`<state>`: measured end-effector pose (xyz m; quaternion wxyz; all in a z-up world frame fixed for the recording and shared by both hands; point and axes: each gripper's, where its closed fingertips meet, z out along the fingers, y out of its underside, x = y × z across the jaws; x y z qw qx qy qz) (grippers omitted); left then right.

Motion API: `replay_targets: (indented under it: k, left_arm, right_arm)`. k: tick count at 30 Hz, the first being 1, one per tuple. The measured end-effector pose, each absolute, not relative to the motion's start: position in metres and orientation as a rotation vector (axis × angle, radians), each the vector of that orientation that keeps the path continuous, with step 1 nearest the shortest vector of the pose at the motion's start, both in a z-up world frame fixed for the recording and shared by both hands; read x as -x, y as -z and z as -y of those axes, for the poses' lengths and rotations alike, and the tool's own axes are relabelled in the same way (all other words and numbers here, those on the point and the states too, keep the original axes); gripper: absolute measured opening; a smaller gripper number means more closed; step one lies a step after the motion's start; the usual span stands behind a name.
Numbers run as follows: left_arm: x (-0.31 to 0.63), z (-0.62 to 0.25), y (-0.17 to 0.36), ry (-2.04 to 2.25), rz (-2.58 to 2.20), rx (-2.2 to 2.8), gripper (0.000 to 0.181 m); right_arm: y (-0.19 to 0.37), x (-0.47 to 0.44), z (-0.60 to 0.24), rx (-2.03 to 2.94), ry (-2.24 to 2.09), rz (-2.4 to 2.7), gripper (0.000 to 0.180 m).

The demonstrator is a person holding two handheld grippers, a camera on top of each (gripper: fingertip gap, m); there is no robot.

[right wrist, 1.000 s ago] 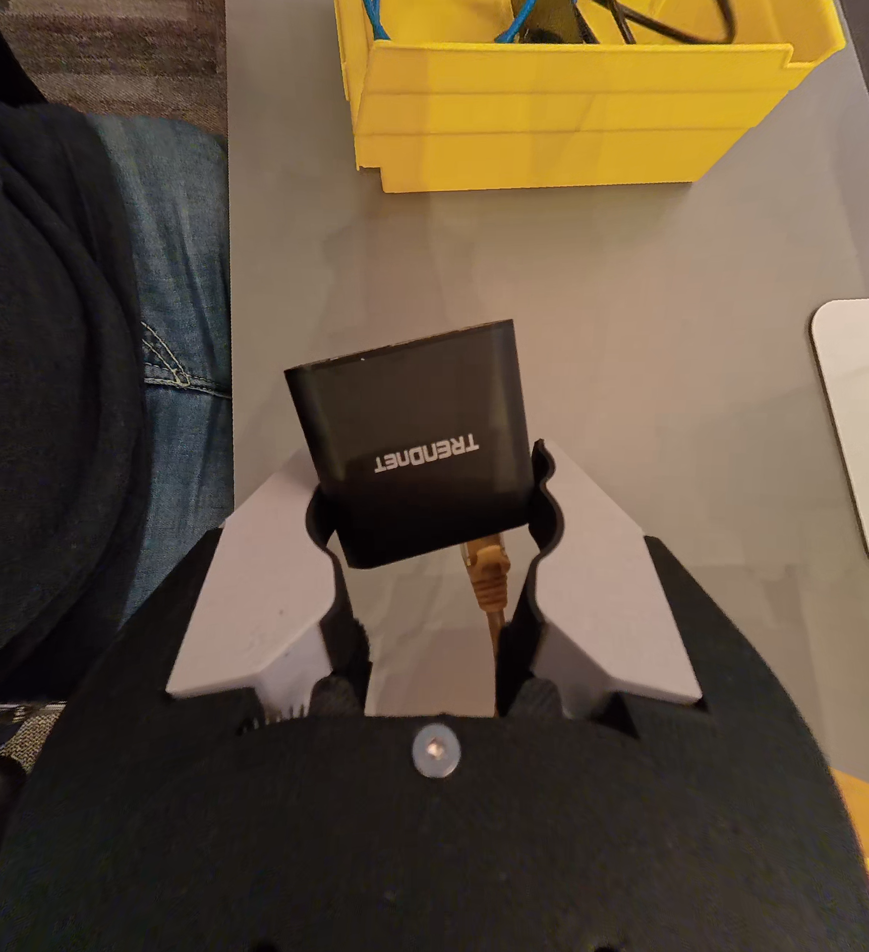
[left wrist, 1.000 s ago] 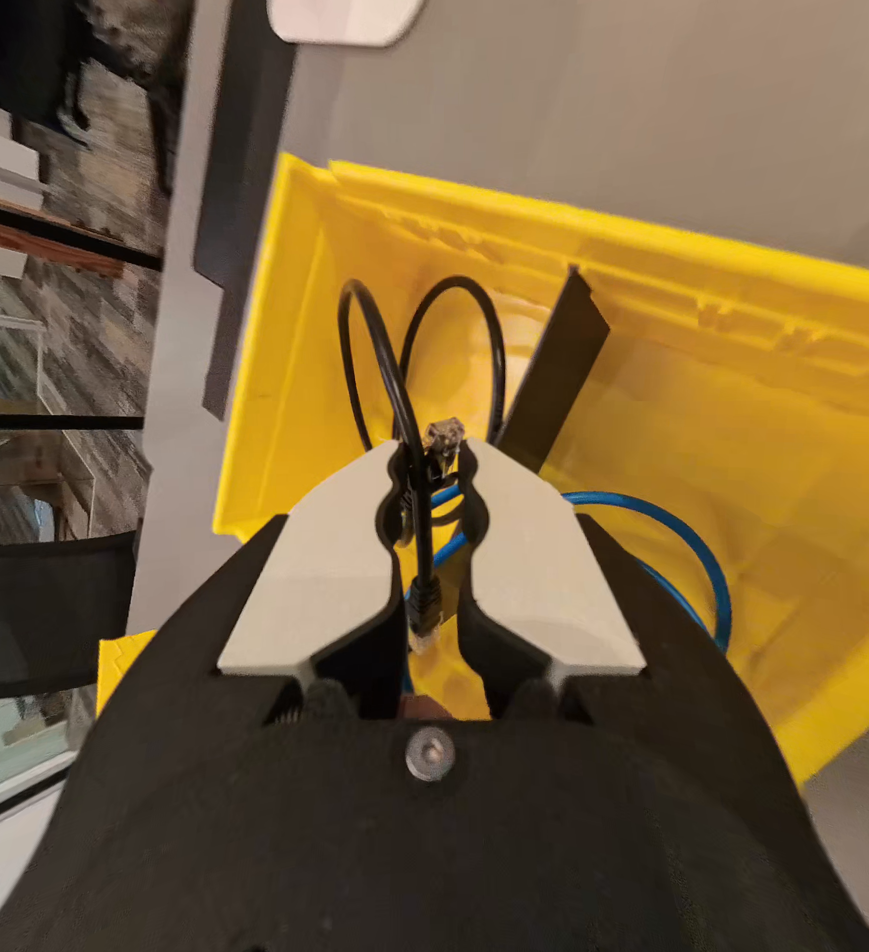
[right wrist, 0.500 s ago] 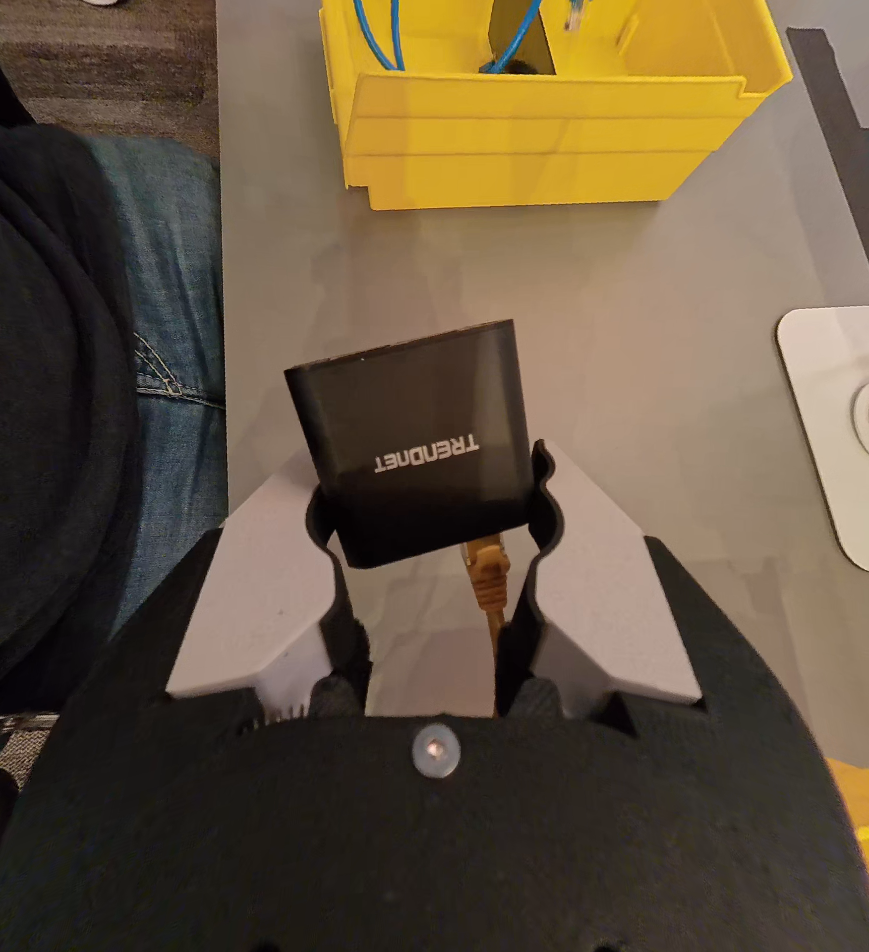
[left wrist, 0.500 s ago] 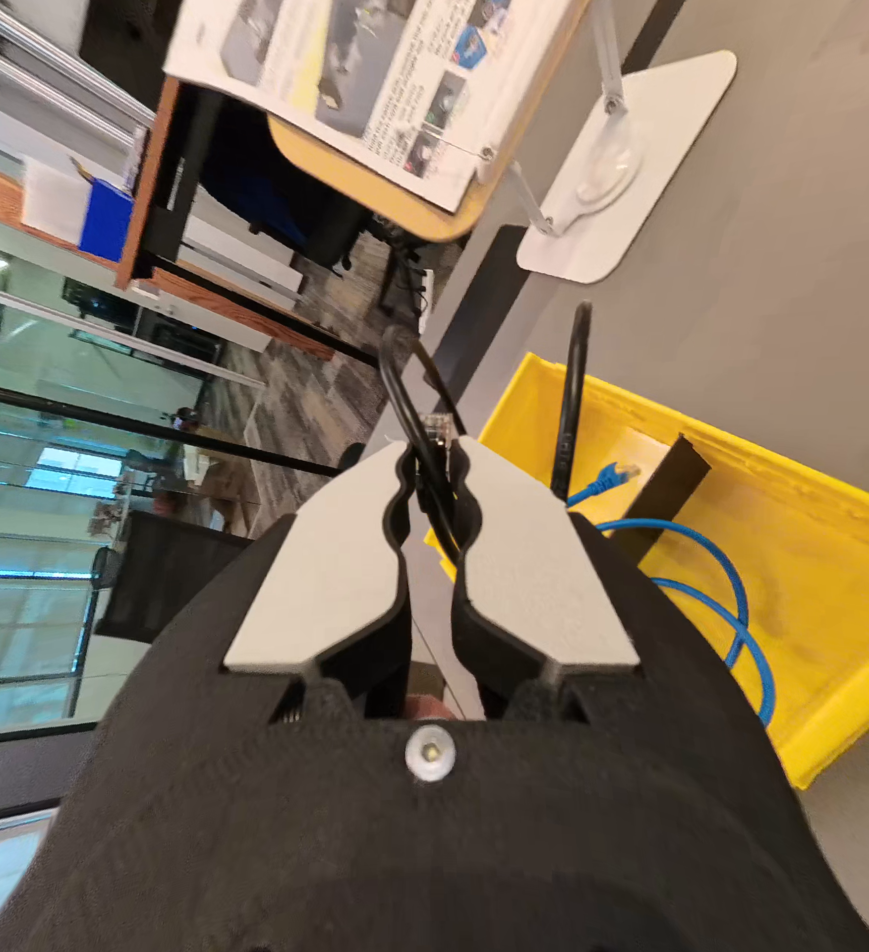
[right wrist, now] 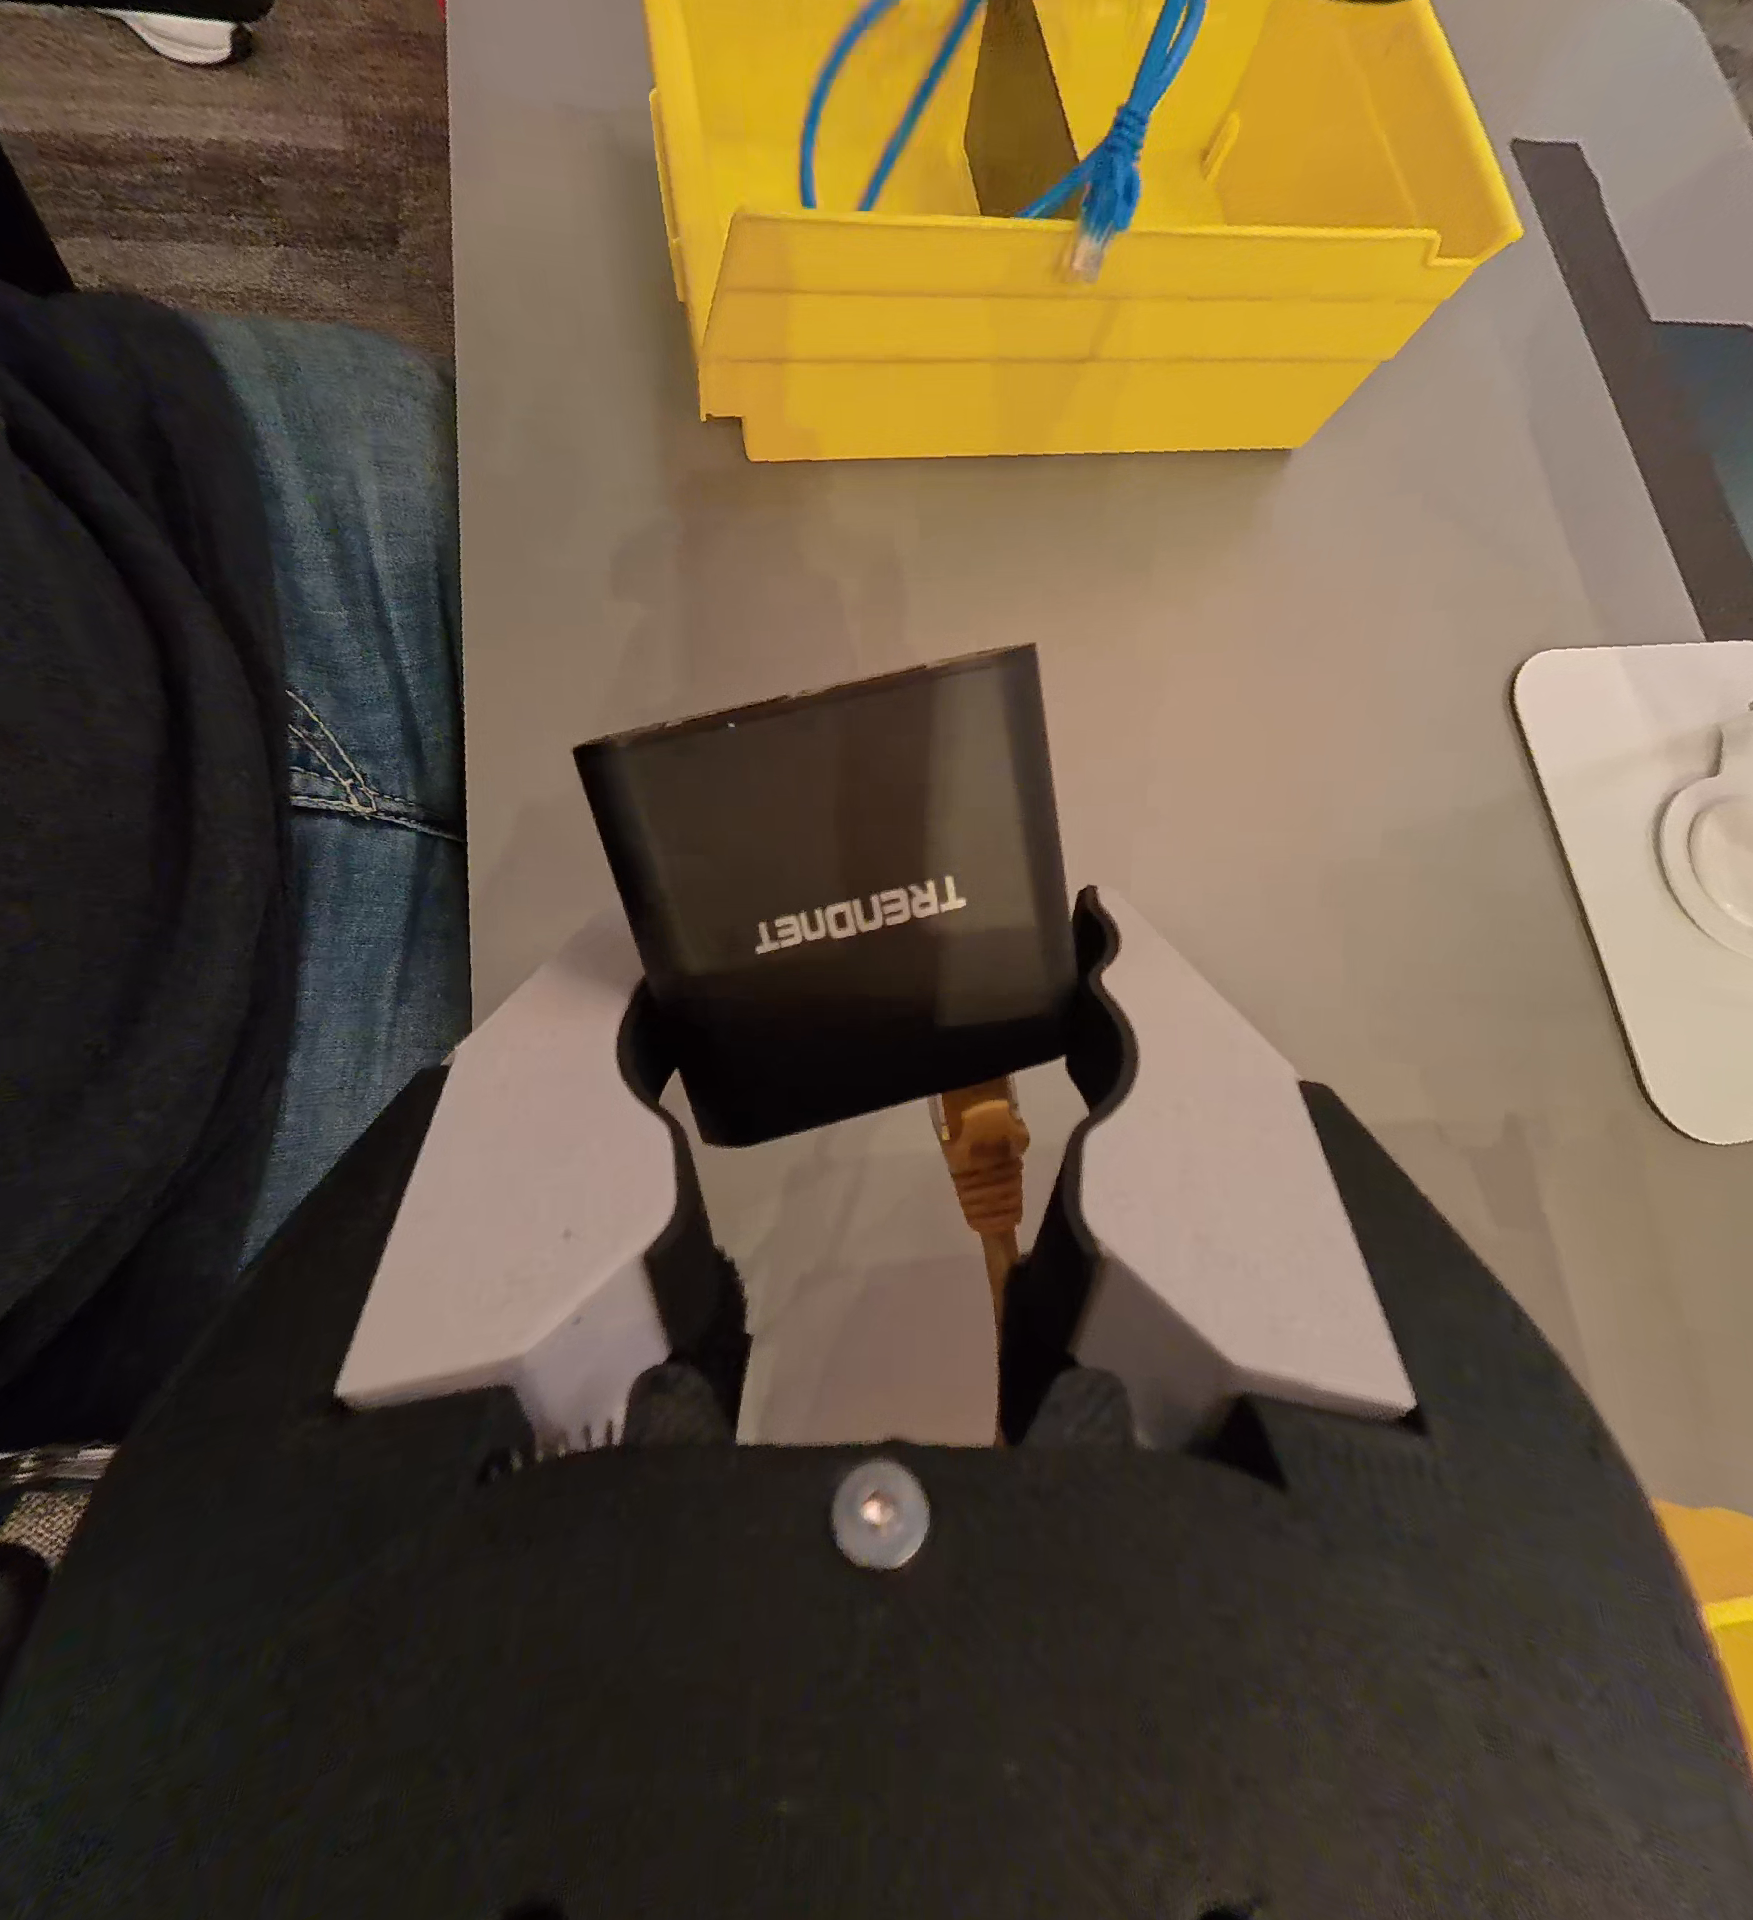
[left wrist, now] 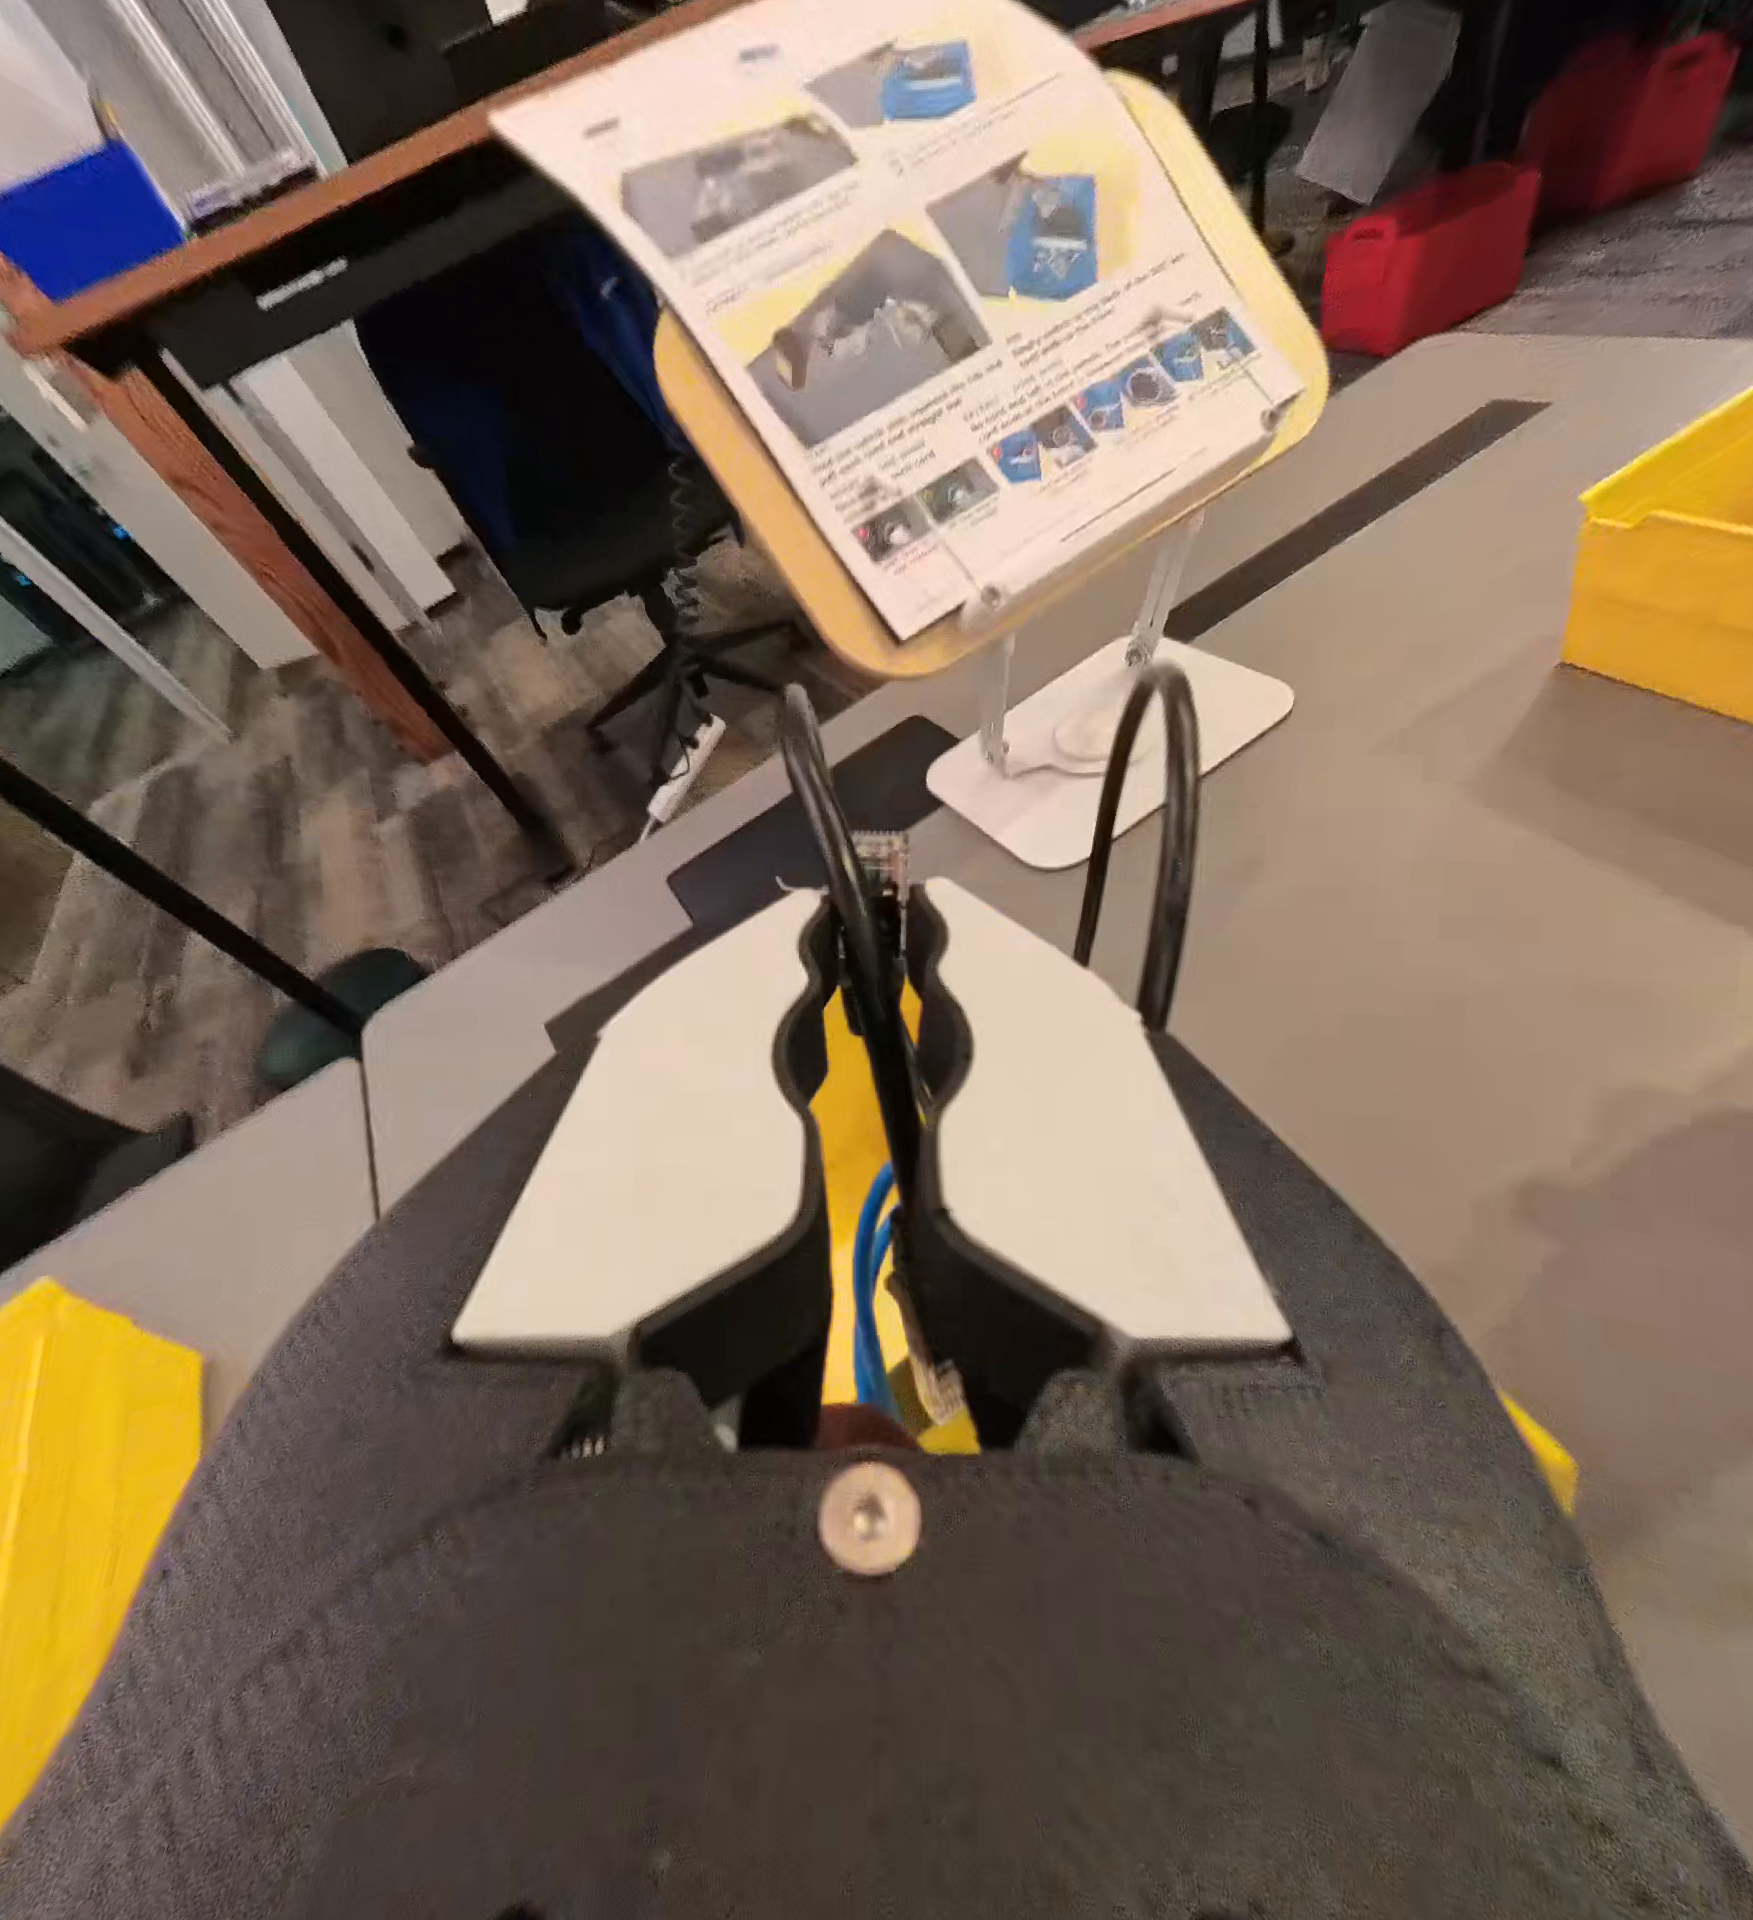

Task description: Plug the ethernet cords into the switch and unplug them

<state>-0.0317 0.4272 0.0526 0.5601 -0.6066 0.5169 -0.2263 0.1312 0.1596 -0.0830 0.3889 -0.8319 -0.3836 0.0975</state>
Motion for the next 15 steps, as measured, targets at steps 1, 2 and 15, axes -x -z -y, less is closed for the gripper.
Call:
replay_targets:
  k: [1,2,15]
  left_arm:
    - [0.039,-0.436,-0.043,0.52,-1.195,1.461,0.012]
    - [0.047,-0.445,-0.03,0.508,-1.169,1.512,0.012]
    - [0.036,-0.396,0.035,0.448,-1.389,1.521,0.012]
  right_arm:
    - [0.082,-0.132,-0.159,2.115,-0.246,0.973,0.075]
    - [0.082,-0.133,-0.158,2.116,-0.244,0.971,0.075]
    - [0.087,-0.126,-0.164,2.122,-0.261,0.983,0.075]
